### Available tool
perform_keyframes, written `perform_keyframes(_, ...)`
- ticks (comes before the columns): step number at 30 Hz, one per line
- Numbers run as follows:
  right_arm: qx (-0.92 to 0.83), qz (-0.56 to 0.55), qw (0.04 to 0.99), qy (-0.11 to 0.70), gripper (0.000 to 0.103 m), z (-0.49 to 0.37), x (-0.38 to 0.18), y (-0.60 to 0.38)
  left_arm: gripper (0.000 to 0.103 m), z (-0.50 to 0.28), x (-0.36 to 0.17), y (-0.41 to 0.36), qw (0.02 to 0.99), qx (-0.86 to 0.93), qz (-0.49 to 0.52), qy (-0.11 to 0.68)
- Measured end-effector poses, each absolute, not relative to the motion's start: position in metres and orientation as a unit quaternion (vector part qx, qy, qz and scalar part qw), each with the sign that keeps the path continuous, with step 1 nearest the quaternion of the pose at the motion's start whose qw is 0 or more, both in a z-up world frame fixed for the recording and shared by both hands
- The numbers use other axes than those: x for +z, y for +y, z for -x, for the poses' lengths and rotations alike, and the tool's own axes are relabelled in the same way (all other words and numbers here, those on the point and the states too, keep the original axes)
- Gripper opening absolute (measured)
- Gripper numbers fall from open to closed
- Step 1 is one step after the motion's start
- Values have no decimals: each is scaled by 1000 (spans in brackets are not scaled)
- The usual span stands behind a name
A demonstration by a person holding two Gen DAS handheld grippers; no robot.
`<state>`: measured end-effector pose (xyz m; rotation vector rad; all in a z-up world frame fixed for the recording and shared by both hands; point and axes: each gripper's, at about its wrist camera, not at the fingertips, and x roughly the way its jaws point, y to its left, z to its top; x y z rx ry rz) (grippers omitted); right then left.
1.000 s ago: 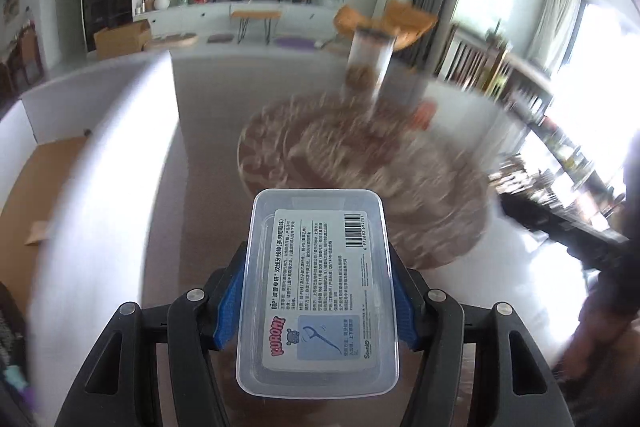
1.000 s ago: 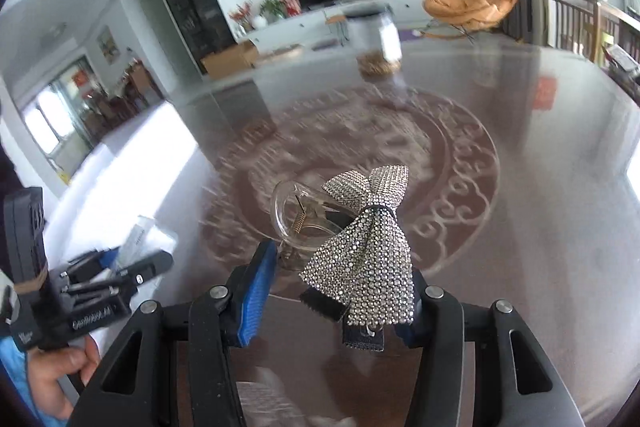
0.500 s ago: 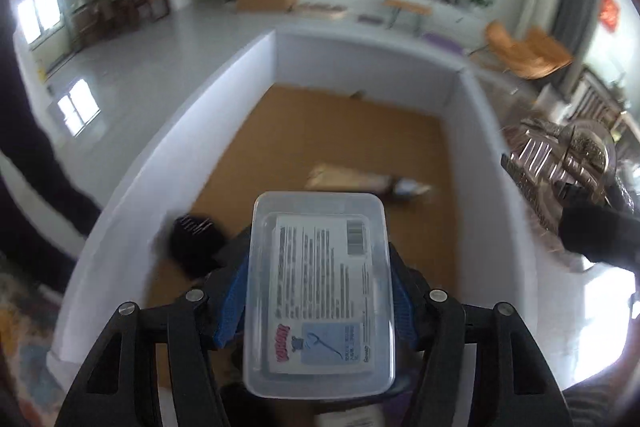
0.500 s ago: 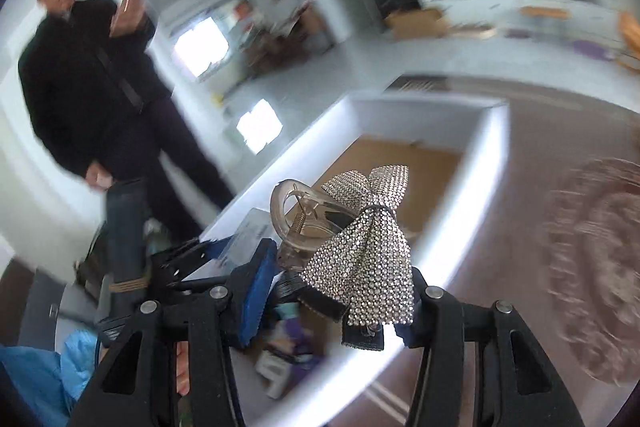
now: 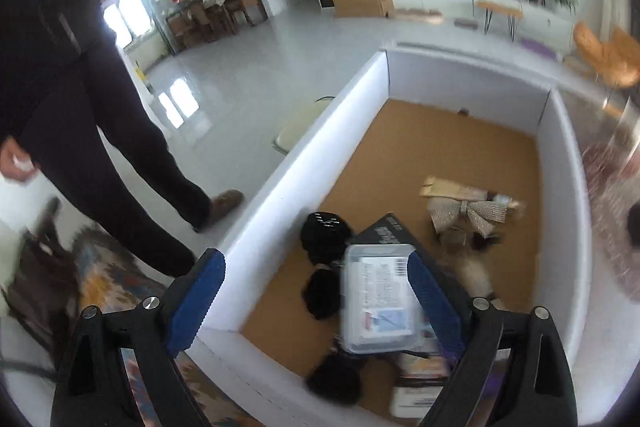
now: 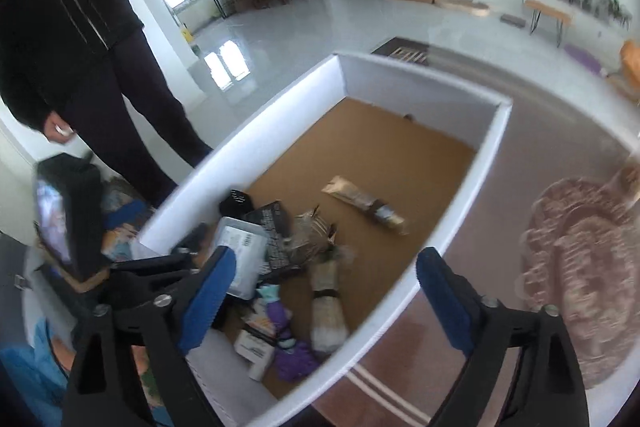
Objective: Organize objects
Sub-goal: 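Carry box and bow clip over the bin and open both tools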
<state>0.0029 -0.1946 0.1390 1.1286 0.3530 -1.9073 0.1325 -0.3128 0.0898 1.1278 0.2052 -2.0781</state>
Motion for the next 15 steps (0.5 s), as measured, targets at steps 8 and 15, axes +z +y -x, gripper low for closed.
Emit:
perform_keyframes(8, -765, -460, 418, 168, 95, -9, 135, -189, 93, -132, 91, -308, 352, -812, -449, 122)
perform_keyframes(15, -766, -455, 418, 178, 95, -14, 129, -191, 93, -140, 101, -311, 371, -825, -405, 131)
